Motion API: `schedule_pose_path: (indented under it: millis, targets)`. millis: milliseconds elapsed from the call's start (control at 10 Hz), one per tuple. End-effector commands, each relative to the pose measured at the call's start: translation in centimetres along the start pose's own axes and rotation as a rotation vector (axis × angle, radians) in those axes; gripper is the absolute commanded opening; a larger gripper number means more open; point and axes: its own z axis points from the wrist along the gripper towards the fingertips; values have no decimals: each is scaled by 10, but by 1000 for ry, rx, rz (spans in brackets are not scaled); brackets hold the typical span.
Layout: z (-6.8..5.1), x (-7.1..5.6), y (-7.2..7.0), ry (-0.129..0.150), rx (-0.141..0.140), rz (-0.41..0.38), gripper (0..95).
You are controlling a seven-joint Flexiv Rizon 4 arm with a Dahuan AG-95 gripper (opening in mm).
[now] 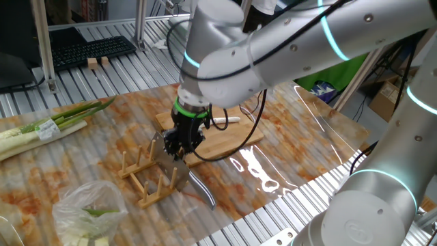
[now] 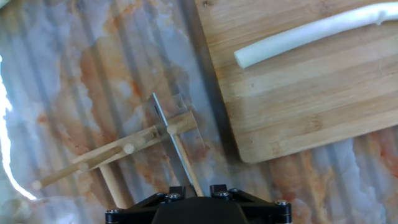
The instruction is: Chop the scallions
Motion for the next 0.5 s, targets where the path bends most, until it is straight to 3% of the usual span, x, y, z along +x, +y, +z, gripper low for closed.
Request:
schedule_pose_path:
  millis: [100,500]
  targets:
    - [1,0,0,0,-2,-1,190]
    - [12,-1,4,-5,-2,-11,190]
